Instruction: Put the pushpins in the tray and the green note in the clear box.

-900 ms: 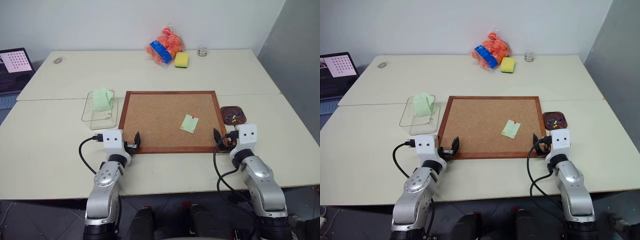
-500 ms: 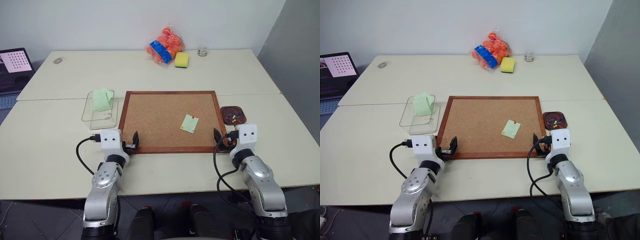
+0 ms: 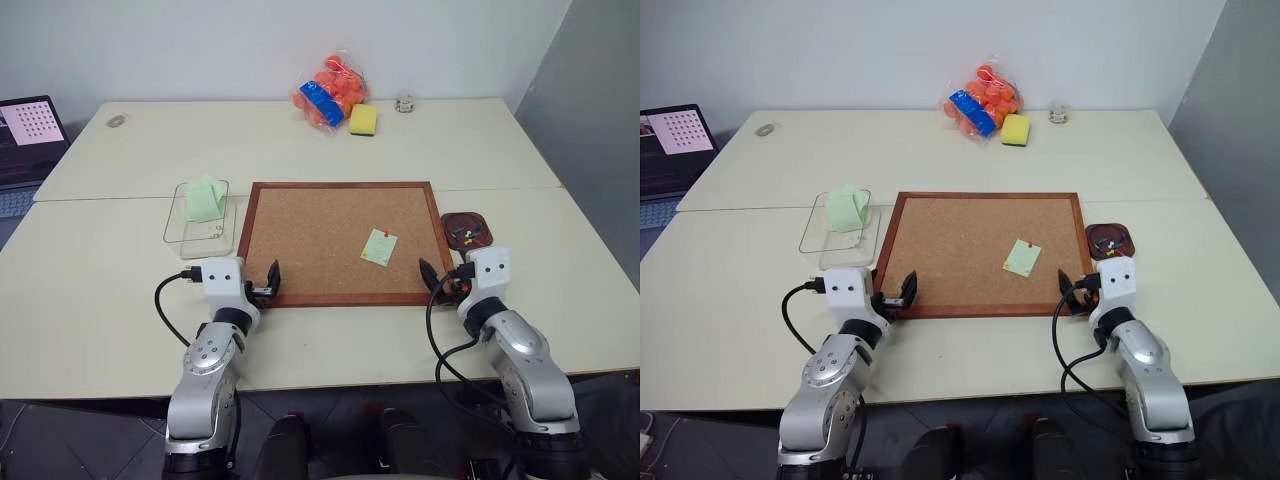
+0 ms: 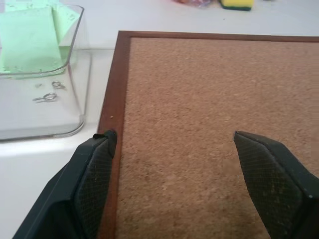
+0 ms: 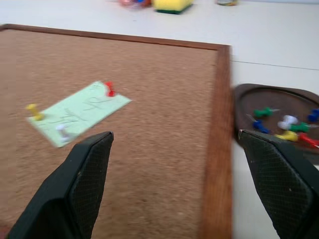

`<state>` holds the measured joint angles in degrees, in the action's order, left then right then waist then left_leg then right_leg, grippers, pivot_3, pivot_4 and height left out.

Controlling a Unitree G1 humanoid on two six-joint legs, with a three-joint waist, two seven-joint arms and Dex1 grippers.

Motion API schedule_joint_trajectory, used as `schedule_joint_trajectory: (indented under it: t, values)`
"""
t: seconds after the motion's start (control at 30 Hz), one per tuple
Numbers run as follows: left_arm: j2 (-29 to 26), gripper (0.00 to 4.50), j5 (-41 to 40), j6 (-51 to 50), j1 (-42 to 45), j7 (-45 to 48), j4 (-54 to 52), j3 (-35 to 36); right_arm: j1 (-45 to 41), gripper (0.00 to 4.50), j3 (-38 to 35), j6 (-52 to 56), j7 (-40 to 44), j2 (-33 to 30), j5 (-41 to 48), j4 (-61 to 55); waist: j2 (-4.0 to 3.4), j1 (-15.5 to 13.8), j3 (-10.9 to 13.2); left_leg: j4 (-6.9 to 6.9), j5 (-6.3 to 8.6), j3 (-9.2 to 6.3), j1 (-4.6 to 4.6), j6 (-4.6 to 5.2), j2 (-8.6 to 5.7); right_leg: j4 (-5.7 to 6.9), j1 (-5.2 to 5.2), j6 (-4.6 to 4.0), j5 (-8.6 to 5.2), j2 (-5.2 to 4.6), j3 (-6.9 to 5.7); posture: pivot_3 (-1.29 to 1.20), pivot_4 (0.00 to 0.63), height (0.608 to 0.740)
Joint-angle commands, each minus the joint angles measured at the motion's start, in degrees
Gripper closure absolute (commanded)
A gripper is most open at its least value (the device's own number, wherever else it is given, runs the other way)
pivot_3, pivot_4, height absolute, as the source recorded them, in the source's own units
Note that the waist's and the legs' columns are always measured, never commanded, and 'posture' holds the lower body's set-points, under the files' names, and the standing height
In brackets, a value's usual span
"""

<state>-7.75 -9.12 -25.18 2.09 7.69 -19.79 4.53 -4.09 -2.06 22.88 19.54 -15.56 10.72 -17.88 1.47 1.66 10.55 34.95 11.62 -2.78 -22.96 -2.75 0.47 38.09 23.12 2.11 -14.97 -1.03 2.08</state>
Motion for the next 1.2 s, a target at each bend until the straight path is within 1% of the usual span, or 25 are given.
schedule_joint_trajectory:
  t: [0.03,0.2,0.37,0.53,0.6,0.63,0.67,0.7,0.73,0.8,1.03,1.1,1.2]
  values:
    - [-2.8,0.55,-1.9,-0.4,3.4,4.9,-0.2,-1.1,-2.6,0.23,-0.1,-1.7,6.7,-3.1,3.4,-1.6,0.00,0.0,0.0,0.01,0.00,0.00,0.00,0.00,0.00,0.01,0.00,0.00,0.00,0.00,-0.01,0.00,0.150,0.740]
    - [-6.4,0.55,-6.2,-3.2,6.9,13.6,1.1,-3.4,-6.2,0.23,0.5,-2.5,13.2,-6.3,5.6,2.0,0.01,0.0,0.0,0.02,0.00,0.05,0.02,0.00,-0.01,0.01,-0.01,0.04,0.03,0.00,-0.02,0.00,0.150,0.740]
    - [-11.1,0.55,-8.7,-4.9,8.9,22.1,2.3,-6.3,-9.3,0.23,2.6,-5.1,18.9,-8.9,5.0,5.9,0.01,0.1,0.0,0.02,0.00,0.05,0.02,0.00,0.02,0.01,0.00,0.01,0.04,0.03,-0.02,0.00,0.150,0.740]
    - [-12.5,0.55,-9.6,-4.4,10.0,25.5,3.8,-7.2,-10.5,0.23,3.5,-7.2,21.0,-9.5,4.7,8.3,0.01,0.0,0.0,0.02,0.00,0.05,0.02,0.00,0.02,0.00,0.00,0.01,0.04,0.03,-0.01,0.00,0.150,0.740]
    - [-12.3,0.91,-9.9,-3.8,10.6,25.9,4.5,-6.5,-10.9,0.23,3.6,-7.3,21.4,-9.4,4.9,8.6,0.01,0.0,0.0,0.02,0.00,0.05,0.02,0.00,0.02,0.00,0.00,0.01,0.04,0.03,0.00,0.00,0.150,0.740]
    - [-12.4,0.96,-9.9,-3.4,10.9,26.1,5.0,-6.2,-11.0,0.23,3.6,-7.4,21.5,-9.4,5.0,8.7,0.01,0.0,0.0,0.02,0.00,0.04,0.02,0.00,0.02,0.02,0.00,0.01,0.05,0.03,0.00,0.00,0.150,0.740]
    - [-12.6,1.15,-9.6,-2.9,11.1,26.4,5.6,-6.1,-11.0,0.23,3.6,-7.4,21.6,-9.4,5.0,8.7,0.01,0.0,0.0,0.02,0.00,0.04,0.02,0.00,0.03,0.02,0.00,0.01,0.05,0.03,0.00,0.00,0.150,0.740]
    - [-12.9,1.19,-9.2,-2.4,11.4,26.5,6.3,-5.9,-11.1,0.23,3.6,-7.5,21.6,-9.5,5.0,8.8,0.01,0.1,0.0,0.02,0.00,0.04,0.03,0.00,0.03,0.02,0.00,0.00,0.05,0.03,0.00,0.00,0.150,0.740]
    - [-13.1,1.49,-8.9,-1.9,11.7,26.7,7.1,-5.8,-11.2,0.23,3.7,-7.6,21.7,-9.5,4.8,8.9,0.01,0.1,0.0,0.02,0.00,0.06,0.04,0.00,0.03,0.02,0.00,0.00,0.06,0.03,0.02,0.00,0.150,0.740]
    - [-13.6,1.91,-8.2,-0.3,12.9,27.0,10.2,-5.3,-11.5,0.23,3.7,-8.0,21.3,-9.2,4.4,9.5,0.01,0.0,0.0,0.02,0.00,0.04,0.03,0.00,0.03,0.02,0.00,0.00,0.06,0.03,0.00,0.00,0.150,0.740]
    - [-13.9,3.08,-7.3,4.1,16.7,28.4,19.1,-5.2,-12.1,0.23,3.8,-8.1,20.9,-8.5,4.3,10.2,0.01,0.0,0.0,0.04,0.00,0.05,0.02,0.00,0.01,0.02,0.00,-0.06,0.11,0.01,0.00,0.00,0.150,0.740]
    - [-14.2,3.58,-6.9,5.1,17.9,29.3,21.9,-5.5,-12.4,0.23,3.9,-8.0,20.9,-8.2,4.3,10.3,0.01,0.0,0.0,0.04,0.00,0.05,0.02,0.00,0.02,0.02,0.00,-0.06,0.11,0.02,-0.01,0.00,0.150,0.740]
    - [-14.3,4.19,-6.5,6.4,19.9,30.5,26.1,-5.6,-13.0,0.23,4.1,-7.7,20.6,-7.9,4.2,10.4,0.01,0.0,0.0,0.04,0.00,0.04,0.03,0.00,0.02,0.03,0.00,-0.08,0.12,0.02,-0.02,0.00,0.150,0.740]
